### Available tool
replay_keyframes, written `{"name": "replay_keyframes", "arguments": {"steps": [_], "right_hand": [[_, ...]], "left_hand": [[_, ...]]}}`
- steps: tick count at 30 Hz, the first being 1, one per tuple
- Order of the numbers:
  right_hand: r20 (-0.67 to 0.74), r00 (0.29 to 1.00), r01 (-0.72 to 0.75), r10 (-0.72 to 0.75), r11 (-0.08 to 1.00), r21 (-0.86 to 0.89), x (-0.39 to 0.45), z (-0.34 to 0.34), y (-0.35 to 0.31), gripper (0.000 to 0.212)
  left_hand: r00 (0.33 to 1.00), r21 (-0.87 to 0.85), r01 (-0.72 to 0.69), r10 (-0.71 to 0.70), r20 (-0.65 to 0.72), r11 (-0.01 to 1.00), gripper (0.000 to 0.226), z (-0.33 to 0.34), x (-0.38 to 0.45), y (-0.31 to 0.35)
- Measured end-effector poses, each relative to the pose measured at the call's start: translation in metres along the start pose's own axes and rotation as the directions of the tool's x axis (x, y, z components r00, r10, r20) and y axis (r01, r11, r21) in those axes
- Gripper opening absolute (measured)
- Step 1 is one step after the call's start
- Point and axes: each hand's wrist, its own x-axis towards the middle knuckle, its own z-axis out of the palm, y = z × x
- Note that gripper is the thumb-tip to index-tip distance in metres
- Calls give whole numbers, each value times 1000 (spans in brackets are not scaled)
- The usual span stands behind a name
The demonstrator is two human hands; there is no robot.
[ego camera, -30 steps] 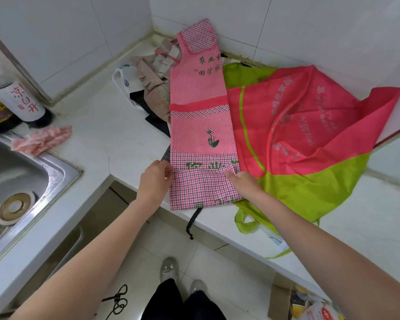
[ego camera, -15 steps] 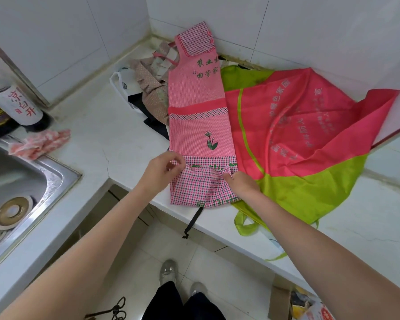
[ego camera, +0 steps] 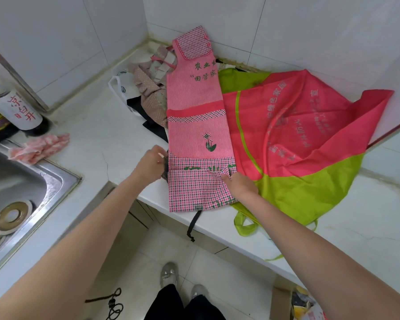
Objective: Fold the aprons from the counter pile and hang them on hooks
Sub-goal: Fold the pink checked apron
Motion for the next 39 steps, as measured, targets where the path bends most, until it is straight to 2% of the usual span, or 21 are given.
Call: {"name": "replay_keyframes", "arguments": {"steps": [2,5,7,10,12,13,14,15,16,17,18,20,22,24,26,28,29,31,34,36,39], "right_hand": [[-15,1000,-2,2,1000,-8,0,1,0,50],[3,1000,0,0,998,57,3,1,2,51],[41,999,2,-9,987,164,5,-3,5,50],[135,990,-6,-51,919,395,5,-9,12,41],[147,986,-2,-81,869,494,5,-8,19,35],[139,987,3,-84,864,503,4,-7,22,33],[131,988,5,-81,867,499,5,-5,24,32],[123,989,6,-77,868,496,6,-2,26,32],[111,991,9,-73,869,494,7,1,27,32],[95,993,14,-68,874,485,8,3,28,32],[74,995,22,-64,880,474,8,5,28,34],[61,997,20,-53,890,455,7,7,29,37],[64,995,43,-80,895,445,-1,-1,27,31],[-28,984,179,-178,940,289,-10,-12,24,38],[-111,908,397,-403,915,-77,-24,-23,21,65],[46,800,575,-598,743,-342,-36,-24,18,85],[162,772,618,-614,668,-415,-39,-20,17,90],[305,783,619,-542,624,-477,-39,-10,22,95],[285,816,575,-503,664,-478,-34,-7,30,93],[246,810,578,-533,653,-489,-31,-5,34,87],[223,784,609,-579,651,-453,-25,-1,43,81]], "left_hand": [[987,1,123,-122,-106,992,16,8,-3,-6],[985,170,150,-163,64,974,32,19,-5,-18],[985,109,110,-123,123,988,37,24,-2,-26],[981,-98,182,-174,84,978,31,28,-3,-28],[982,4,186,-186,-23,982,32,30,-7,-27],[985,111,133,-120,-121,985,33,31,-9,-28],[972,211,14,36,-231,977,34,31,-11,-29],[919,319,-169,266,-290,932,34,32,-14,-29],[845,433,-354,482,-231,829,35,35,-15,-29],[773,521,-498,627,-94,693,40,40,-15,-28],[736,566,-596,669,101,570,49,49,-14,-30],[784,622,-605,507,358,497,66,64,-18,-32],[809,680,-574,443,386,456,68,75,-19,-42],[825,723,-545,426,372,425,59,77,-22,-51],[809,727,-552,473,347,410,56,78,-18,-55],[808,725,-548,489,329,417,58,78,-18,-55],[814,729,-543,476,334,417,61,77,-18,-54],[799,714,-573,468,378,402,67,74,-17,-57],[739,681,-641,524,423,355,77,64,-17,-71],[709,611,-675,593,381,414,74,59,-18,-79],[720,507,-677,625,302,534,69,56,-22,-83]]}}
